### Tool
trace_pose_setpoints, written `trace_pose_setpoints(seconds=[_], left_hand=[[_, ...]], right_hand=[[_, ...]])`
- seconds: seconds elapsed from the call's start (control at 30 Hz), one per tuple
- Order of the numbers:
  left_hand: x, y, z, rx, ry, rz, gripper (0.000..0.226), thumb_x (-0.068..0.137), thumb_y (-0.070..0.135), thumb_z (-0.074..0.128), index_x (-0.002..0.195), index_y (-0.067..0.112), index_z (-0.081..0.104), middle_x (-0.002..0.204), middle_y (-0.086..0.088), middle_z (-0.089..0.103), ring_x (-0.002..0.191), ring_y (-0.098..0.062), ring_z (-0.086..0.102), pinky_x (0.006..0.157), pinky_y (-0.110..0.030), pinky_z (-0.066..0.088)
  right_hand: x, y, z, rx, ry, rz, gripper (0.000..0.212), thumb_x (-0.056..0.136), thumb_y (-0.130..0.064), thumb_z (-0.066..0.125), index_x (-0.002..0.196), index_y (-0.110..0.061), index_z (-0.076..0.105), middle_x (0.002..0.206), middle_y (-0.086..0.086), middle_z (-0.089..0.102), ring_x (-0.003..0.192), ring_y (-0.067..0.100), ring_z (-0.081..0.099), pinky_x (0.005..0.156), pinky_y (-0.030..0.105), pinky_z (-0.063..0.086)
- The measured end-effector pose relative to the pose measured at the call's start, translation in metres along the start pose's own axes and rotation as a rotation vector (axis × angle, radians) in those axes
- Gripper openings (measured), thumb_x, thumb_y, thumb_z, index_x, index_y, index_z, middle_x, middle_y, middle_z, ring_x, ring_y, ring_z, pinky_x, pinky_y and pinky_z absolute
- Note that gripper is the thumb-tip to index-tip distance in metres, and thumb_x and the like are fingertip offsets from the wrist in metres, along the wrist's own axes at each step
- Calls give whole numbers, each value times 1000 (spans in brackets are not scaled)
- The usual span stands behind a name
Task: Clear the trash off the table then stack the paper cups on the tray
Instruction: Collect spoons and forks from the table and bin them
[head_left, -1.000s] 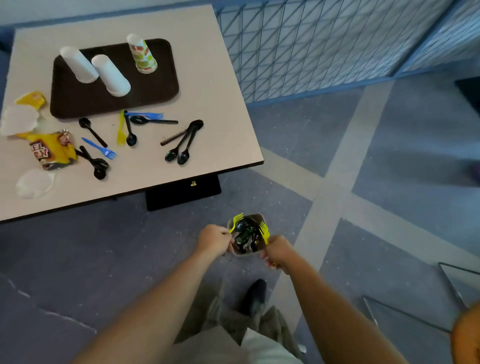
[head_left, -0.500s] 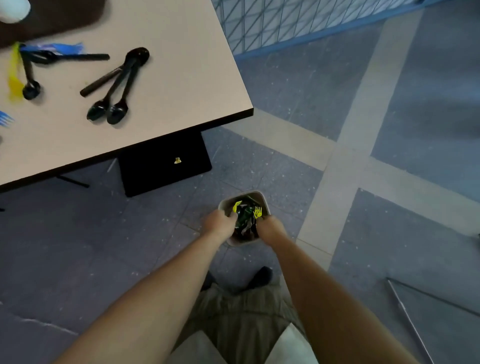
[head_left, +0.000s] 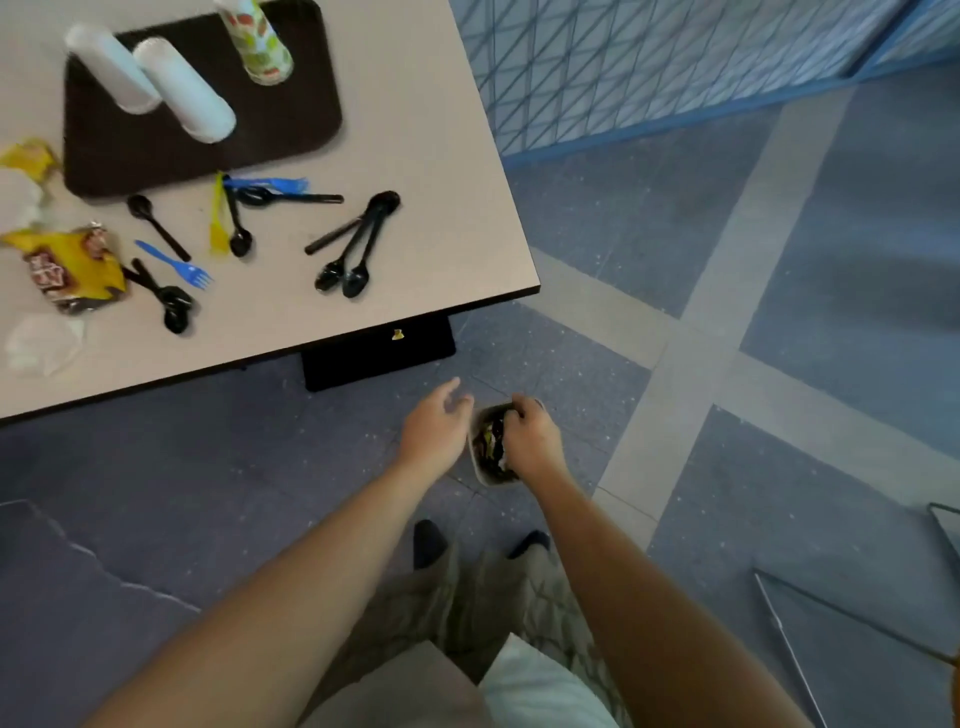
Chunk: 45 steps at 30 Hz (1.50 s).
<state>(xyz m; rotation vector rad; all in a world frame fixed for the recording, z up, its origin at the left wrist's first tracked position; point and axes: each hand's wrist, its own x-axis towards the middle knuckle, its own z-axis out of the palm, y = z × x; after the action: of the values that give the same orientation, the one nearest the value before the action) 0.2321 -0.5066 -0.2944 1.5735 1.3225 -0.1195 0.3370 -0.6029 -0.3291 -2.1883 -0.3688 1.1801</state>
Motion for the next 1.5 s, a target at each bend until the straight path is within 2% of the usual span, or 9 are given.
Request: trace_pose_setpoints(seconds=[0.1,0.2,0.3,0.5,0.63,0.77,1.0,1.33,1.5], left_hand=[[-22,18,-51,-14,67,45,48,107,44,47,153,29,47,153,1,52,140,-17,49,110,-31,40],[-34,29,-95,-19,151,103,47,108,43,46,152,28,48,141,2,58,132,-15,53,97,-27,39],[-34,31,-142,-73,210,130,45,107,41,47,150,28,51,138,3,58,130,-15,53,98,-27,39],[-1,21,-232,-157,205,150,40,102,45,50,141,39,57,124,4,66,117,-18,63,106,-46,51],[29,14,-279,-106,135,174,40,103,43,50,142,39,56,126,6,66,117,-16,63,103,-38,50],[52,13,-311,-41,88,211,39,105,39,50,144,37,55,125,8,66,110,-12,65,80,-17,43],[91,26,-319,28,7,236,38,106,37,50,143,34,55,123,7,64,108,-11,61,81,-24,43],[153,55,-295,254,88,357,27,101,25,61,128,25,67,115,4,67,105,-15,64,92,-32,54],[178,68,-269,464,19,386,34,97,25,66,131,21,64,123,-1,60,114,-21,61,96,-38,53]], right_hand=[[-21,-58,4,-6,-42,-136,46,107,-22,40,153,-16,41,150,10,51,116,23,60,83,26,48],[-24,-109,20,-36,-38,-270,46,106,-21,43,151,-17,42,150,12,49,122,28,58,98,35,47],[-18,-159,42,-41,-16,-375,42,104,-18,46,146,-20,49,142,13,47,115,27,58,97,38,51],[28,-235,86,-171,77,-325,46,96,-8,49,140,-19,52,134,13,45,107,32,59,96,43,53],[56,-255,98,-459,131,-391,57,89,2,55,142,-19,51,130,14,42,109,35,54,98,44,50],[73,-258,95,-766,140,-410,56,92,2,56,142,-21,49,131,13,39,111,33,49,91,44,53],[83,-254,76,-1013,83,-519,34,93,-3,56,124,-18,52,128,13,36,104,33,49,82,44,53],[82,-242,57,-685,487,-656,14,95,-15,68,108,-13,71,110,8,57,94,28,48,80,42,50],[79,-256,55,-193,328,-311,8,101,-15,50,102,-15,58,91,0,63,82,22,57,65,32,43]])
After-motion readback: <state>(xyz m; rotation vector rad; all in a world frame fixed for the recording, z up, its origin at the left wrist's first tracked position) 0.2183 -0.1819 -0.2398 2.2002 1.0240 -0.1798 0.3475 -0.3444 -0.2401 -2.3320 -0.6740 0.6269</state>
